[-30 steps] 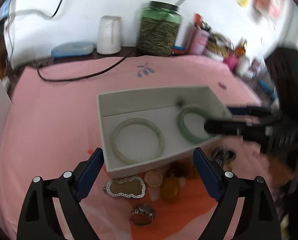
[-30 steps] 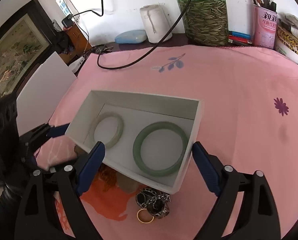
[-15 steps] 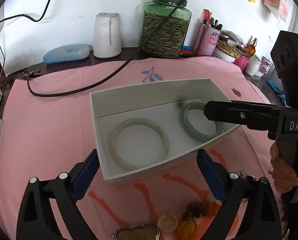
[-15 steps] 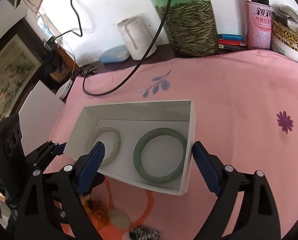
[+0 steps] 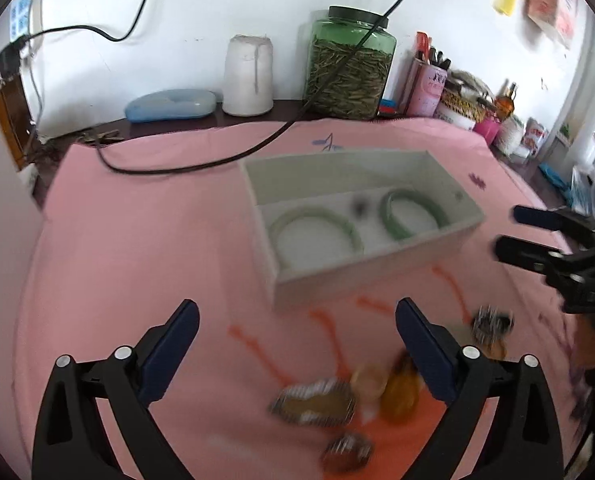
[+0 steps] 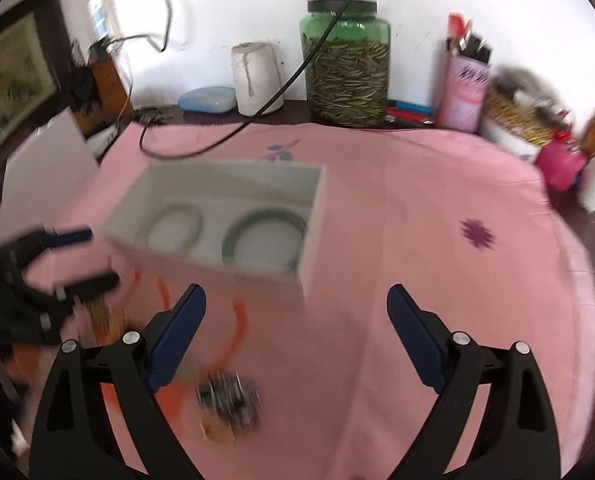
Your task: Organize jewelry
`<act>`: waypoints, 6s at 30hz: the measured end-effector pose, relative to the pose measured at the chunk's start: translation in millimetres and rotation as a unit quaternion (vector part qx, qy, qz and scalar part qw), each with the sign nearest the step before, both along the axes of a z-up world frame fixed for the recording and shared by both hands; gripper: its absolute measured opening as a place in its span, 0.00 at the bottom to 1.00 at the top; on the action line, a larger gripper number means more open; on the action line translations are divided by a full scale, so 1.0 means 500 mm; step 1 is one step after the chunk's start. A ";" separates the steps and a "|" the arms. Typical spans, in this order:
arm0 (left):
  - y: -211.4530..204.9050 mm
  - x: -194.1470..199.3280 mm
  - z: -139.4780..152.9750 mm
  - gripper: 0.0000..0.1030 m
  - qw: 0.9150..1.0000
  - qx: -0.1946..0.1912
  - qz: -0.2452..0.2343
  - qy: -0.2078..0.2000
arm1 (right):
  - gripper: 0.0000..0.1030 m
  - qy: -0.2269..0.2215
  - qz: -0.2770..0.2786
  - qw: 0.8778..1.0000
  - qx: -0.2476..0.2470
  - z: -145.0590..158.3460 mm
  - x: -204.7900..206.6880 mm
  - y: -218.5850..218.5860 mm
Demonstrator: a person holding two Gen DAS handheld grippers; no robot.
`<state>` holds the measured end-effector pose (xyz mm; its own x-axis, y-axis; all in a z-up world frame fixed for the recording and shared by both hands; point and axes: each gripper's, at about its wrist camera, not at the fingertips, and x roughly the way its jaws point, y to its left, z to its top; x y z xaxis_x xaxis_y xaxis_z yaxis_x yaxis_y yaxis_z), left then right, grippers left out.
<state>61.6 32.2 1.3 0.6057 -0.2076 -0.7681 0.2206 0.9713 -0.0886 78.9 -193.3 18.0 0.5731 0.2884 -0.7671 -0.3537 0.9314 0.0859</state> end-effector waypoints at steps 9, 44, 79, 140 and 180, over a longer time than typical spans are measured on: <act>-0.041 -0.035 -0.009 0.94 0.999 0.021 -0.024 0.003 | 0.93 -0.026 -0.036 0.999 -0.028 -0.057 -0.073 -0.037; 0.042 -0.059 -0.032 0.95 0.999 0.004 0.046 0.024 | 0.56 -0.027 -0.033 0.999 -0.010 -0.047 -0.089 -0.081; 0.031 -0.055 -0.043 0.96 0.998 0.025 0.045 0.026 | 0.94 0.027 0.127 0.992 0.006 -0.088 -0.141 0.041; 0.047 -0.142 -0.038 0.26 1.000 -0.002 0.012 -0.002 | 0.32 -0.002 -0.075 0.997 0.032 -0.066 -0.050 -0.106; 0.048 -0.147 -0.034 0.26 1.000 -0.014 0.005 -0.011 | 0.05 -0.007 -0.011 1.000 0.007 -0.064 -0.070 -0.049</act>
